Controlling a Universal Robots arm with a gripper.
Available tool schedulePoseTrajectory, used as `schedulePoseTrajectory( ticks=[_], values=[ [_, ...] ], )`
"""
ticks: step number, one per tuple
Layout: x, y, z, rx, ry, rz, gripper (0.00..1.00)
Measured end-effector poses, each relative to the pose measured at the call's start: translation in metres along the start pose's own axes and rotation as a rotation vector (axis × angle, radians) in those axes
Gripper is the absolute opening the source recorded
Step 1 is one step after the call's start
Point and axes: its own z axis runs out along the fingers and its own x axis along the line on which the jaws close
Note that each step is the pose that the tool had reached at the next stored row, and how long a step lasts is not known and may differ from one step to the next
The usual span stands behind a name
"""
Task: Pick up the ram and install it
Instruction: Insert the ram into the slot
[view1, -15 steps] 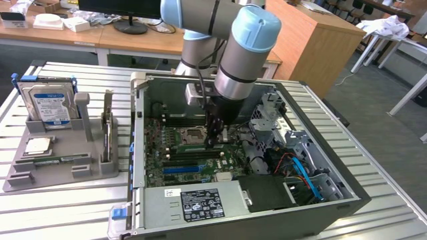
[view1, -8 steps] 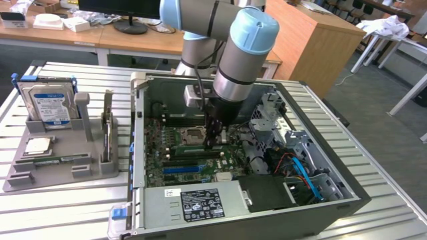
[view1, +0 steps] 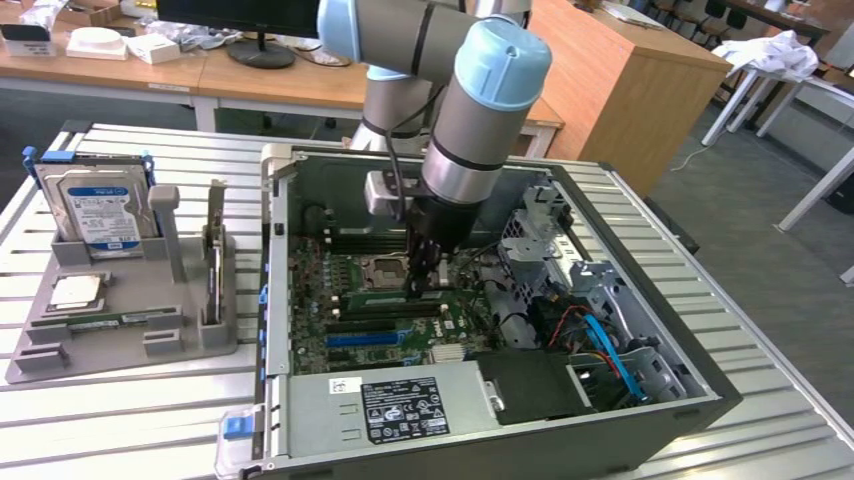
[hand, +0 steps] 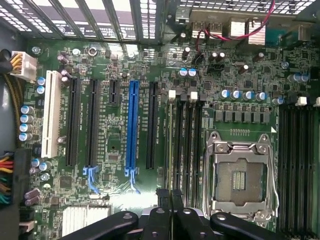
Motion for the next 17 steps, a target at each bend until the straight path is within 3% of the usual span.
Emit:
schedulePoseTrajectory(
  ticks=[17],
  values=[
    [-0.0028, 0.0049, 0.0098, 0.0000, 0.0014, 0.000, 0.12]
  ],
)
